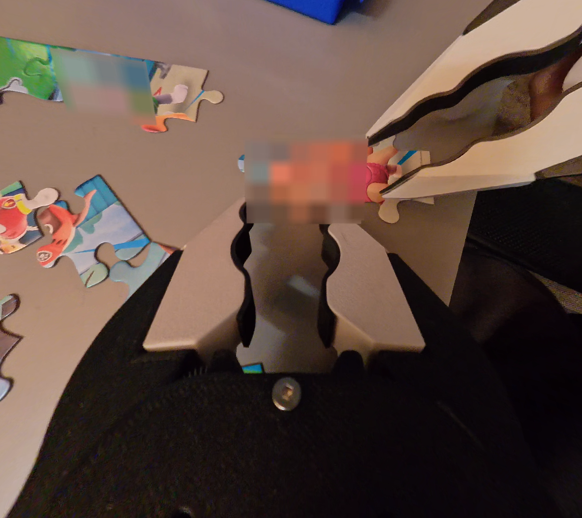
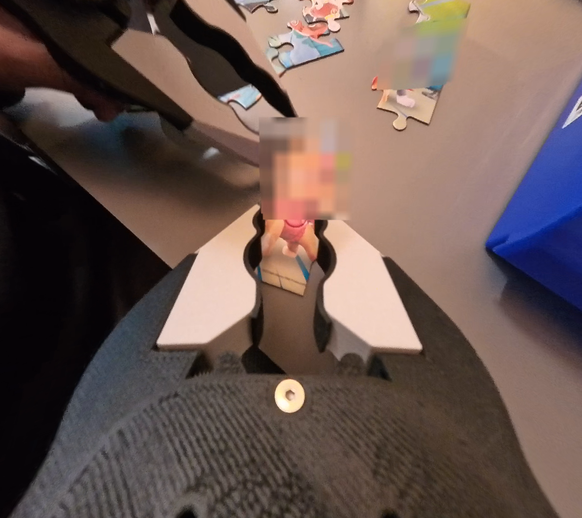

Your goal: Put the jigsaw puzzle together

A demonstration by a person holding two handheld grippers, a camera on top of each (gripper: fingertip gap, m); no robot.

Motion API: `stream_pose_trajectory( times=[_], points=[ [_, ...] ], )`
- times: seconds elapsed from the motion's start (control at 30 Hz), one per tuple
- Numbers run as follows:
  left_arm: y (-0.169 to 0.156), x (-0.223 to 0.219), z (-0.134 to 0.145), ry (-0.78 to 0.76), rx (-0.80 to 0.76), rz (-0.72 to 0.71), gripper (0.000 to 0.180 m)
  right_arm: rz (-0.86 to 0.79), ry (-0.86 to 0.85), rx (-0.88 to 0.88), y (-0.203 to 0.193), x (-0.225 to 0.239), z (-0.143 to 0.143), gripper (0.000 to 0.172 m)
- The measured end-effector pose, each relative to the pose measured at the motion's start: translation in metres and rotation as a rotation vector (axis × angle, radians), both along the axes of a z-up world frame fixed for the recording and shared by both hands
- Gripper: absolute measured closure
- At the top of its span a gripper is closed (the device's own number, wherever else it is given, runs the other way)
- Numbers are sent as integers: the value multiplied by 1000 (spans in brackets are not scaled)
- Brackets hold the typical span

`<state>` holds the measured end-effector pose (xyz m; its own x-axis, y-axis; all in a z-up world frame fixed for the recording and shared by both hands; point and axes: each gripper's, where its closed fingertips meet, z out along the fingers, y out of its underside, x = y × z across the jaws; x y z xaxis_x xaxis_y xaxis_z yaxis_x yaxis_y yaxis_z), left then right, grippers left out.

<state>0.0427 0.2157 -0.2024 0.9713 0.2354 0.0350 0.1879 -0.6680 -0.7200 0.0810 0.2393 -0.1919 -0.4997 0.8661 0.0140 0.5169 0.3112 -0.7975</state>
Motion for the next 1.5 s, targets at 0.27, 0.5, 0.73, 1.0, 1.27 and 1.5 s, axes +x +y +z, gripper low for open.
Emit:
stream_pose_trajectory(
  times=[0.27,0.5,0.73,1.0,1.27,1.5],
  points=[
    [-45,-41,21,-6,21,131,140,-27,-22,-6,-1,-3,-14,144],
    [-88,-67,30,9,51,260,140,-182,-31,-7,-6,-19,-14,141],
    [-120,-76,33,24,65,330,140,-128,-2,-37,-21,-28,6,124],
    [-180,-112,53,83,107,478,139,-22,119,-125,-58,-87,54,113],
    [-243,-174,113,150,259,618,139,-1,425,-165,-69,-166,136,131],
    [-283,-158,77,235,239,670,163,104,346,-474,-106,-165,115,134]
  ],
)
